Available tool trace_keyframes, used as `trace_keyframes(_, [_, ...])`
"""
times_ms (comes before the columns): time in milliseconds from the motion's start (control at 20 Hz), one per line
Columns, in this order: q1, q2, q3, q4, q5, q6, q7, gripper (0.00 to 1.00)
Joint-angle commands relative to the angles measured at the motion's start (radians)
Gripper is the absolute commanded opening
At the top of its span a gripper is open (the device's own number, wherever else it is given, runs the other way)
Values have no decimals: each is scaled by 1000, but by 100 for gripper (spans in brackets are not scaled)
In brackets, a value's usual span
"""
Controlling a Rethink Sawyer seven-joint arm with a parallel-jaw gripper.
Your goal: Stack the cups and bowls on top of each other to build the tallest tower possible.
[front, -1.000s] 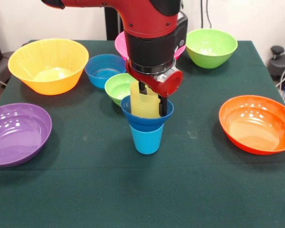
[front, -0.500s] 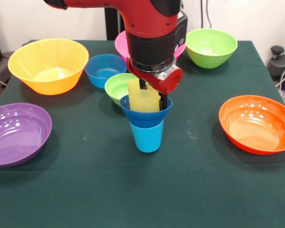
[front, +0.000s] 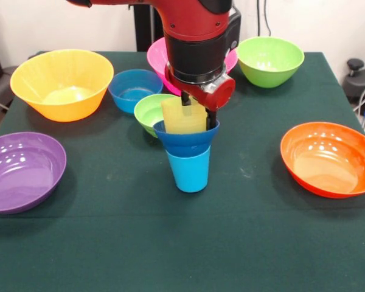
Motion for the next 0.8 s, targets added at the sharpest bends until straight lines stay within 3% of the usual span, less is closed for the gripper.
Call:
trace_keyframes(50, [-18,-11,79,58,-24,9,-212,100])
trace_keyframes(550, [1,22,78,-9,-46,-16,-194,100])
trace_keyframes(800, [11,56,55,-86,-100,-55,-204,100])
